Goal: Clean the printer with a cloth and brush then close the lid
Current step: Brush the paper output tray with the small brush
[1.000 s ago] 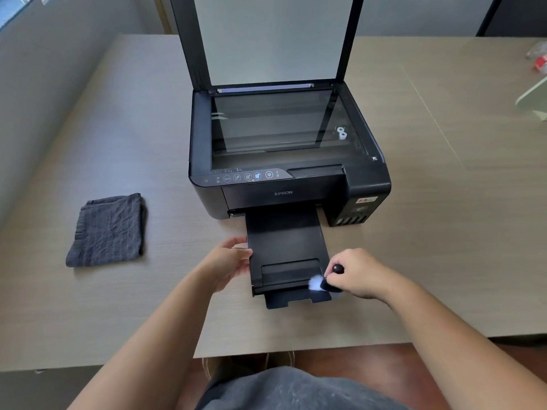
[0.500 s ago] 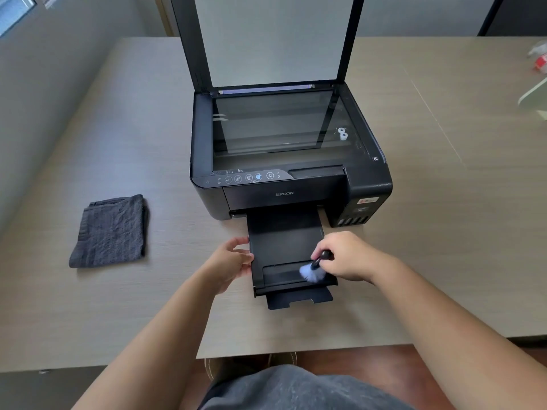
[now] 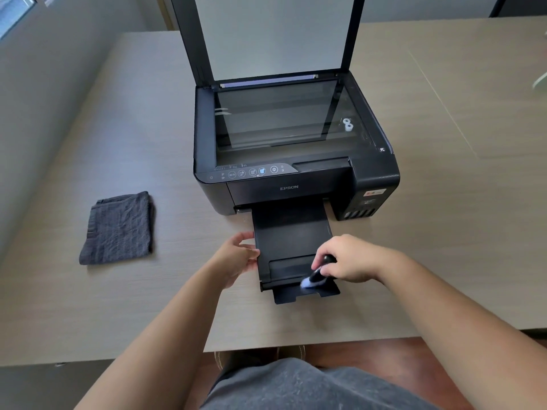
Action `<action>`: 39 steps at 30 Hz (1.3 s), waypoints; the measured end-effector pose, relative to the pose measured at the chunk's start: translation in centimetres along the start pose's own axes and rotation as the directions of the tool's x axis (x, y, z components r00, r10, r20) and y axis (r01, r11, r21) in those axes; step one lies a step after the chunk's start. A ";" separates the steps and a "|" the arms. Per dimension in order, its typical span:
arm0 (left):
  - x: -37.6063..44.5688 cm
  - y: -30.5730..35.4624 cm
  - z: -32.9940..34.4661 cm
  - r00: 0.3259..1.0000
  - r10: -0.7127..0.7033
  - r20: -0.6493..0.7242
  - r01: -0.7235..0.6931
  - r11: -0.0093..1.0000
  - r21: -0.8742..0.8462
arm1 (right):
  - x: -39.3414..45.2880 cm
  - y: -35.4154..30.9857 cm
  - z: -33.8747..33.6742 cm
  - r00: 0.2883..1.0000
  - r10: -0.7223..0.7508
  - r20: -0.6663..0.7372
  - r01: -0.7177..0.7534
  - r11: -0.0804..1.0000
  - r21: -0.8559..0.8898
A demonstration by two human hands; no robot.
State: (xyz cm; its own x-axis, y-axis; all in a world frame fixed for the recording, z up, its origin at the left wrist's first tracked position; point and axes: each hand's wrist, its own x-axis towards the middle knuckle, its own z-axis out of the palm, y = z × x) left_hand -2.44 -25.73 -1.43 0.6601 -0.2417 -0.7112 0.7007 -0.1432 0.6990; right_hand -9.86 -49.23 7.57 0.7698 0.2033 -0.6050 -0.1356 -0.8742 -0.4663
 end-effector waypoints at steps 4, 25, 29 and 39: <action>-0.2 0.4 0.1 1.000 -0.011 0.012 0.011 1.000 0.013 | 0.2 0.0 0.2 0.997 -0.055 0.059 0.054 0.998 0.011; -0.5 1.0 0.1 1.000 -0.014 -0.007 0.015 0.988 0.154 | -2.2 0.2 -0.2 0.982 0.183 0.038 -0.180 0.982 -0.061; -0.4 0.9 0.0 1.000 -0.004 -0.003 0.004 0.986 0.169 | -2.3 1.3 0.1 0.977 0.213 -0.012 -0.213 0.977 -0.028; 0.0 0.7 -0.1 1.000 0.002 0.001 -0.002 0.989 0.150 | 4.9 1.8 -0.3 0.836 0.086 -0.542 -0.227 0.953 -0.199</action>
State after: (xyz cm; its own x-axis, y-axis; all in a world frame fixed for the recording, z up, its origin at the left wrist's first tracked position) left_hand -1.92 -25.73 -0.95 0.6616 -0.2425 -0.7096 0.6505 -0.2851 0.7040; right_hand -6.09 -49.95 3.96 0.9699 -0.1444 -0.1961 -0.1802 -0.9672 -0.1790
